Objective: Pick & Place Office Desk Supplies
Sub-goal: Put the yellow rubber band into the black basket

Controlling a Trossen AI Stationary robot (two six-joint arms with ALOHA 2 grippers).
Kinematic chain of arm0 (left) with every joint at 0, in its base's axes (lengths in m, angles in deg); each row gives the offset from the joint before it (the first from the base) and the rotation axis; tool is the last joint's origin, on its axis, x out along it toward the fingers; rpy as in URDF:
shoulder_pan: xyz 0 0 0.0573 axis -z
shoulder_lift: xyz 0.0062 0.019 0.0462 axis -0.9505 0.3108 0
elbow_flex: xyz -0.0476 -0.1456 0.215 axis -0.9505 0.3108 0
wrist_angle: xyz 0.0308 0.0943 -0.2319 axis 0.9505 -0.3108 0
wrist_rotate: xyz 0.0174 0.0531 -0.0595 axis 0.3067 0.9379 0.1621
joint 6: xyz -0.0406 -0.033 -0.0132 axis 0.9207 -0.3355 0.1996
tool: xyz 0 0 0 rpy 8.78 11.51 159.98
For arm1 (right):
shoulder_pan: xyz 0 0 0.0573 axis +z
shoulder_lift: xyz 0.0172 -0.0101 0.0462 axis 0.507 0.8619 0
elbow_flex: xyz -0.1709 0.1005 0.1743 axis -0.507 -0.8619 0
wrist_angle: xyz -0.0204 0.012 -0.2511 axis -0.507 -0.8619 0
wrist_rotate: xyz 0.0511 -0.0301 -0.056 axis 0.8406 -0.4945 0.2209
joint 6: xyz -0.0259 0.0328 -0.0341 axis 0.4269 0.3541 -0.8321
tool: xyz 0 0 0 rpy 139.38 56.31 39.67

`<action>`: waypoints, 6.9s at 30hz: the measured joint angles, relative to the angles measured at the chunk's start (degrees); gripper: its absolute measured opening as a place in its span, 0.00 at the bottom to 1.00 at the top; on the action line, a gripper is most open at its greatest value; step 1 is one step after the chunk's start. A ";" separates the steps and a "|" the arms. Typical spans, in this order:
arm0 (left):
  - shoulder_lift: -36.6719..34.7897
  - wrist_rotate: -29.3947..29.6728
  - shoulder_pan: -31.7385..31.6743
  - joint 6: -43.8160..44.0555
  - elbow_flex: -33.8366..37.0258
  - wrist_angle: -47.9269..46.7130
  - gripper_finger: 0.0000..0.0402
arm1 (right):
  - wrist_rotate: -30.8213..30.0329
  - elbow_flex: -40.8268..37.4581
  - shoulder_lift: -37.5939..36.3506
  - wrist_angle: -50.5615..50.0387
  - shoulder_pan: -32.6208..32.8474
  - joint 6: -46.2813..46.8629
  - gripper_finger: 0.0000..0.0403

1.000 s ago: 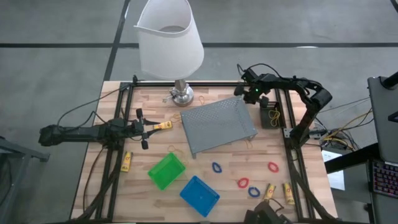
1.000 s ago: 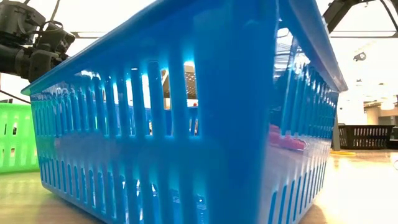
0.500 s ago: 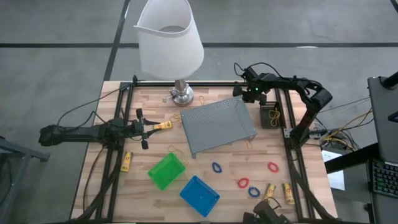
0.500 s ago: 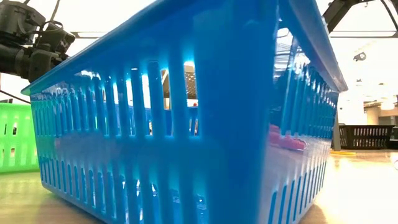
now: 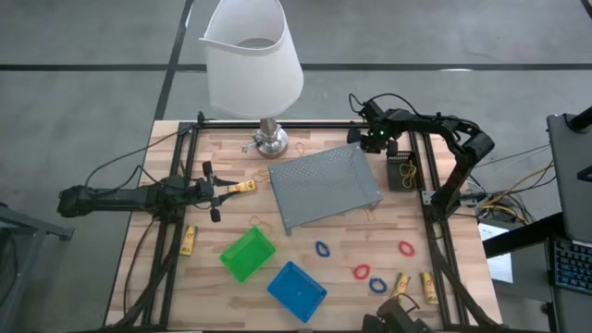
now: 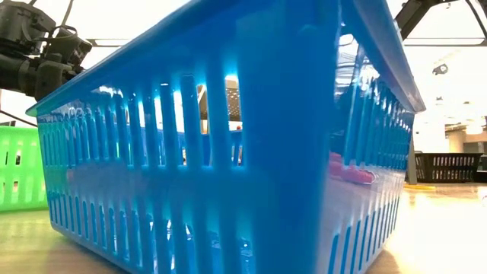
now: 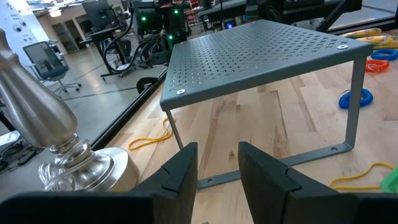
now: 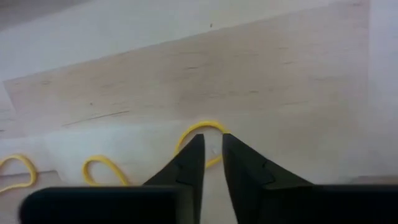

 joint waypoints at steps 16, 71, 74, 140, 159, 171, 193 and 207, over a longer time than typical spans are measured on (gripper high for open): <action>-0.02 0.02 0.00 0.00 0.00 0.02 0.29 | -2.04 -0.35 1.09 0.11 0.74 1.90 0.32; -0.02 0.02 0.00 0.00 0.00 0.00 0.29 | -5.28 -0.17 2.60 1.66 3.04 2.74 0.08; -0.02 0.00 0.02 -0.02 0.02 0.00 0.29 | -5.26 -0.12 2.60 1.70 3.02 2.75 0.08; 0.00 0.00 0.01 0.00 0.01 0.02 0.29 | -33.39 -0.09 -38.37 -16.93 12.29 -0.40 0.02; 0.00 0.00 0.02 -0.02 0.02 0.00 0.29 | -35.35 -0.09 -48.74 -36.20 18.40 11.17 0.02; -0.01 0.00 0.00 -0.01 0.00 0.00 0.29 | -31.52 -4.16 -46.71 -40.46 18.51 14.65 0.02; -0.02 0.00 0.01 -0.02 0.00 0.01 0.29 | -27.07 -19.51 -37.61 -27.59 18.47 24.40 0.02; -0.01 0.01 0.02 -0.01 0.02 0.00 0.29 | -26.13 -24.38 -35.45 -20.04 18.45 29.82 0.02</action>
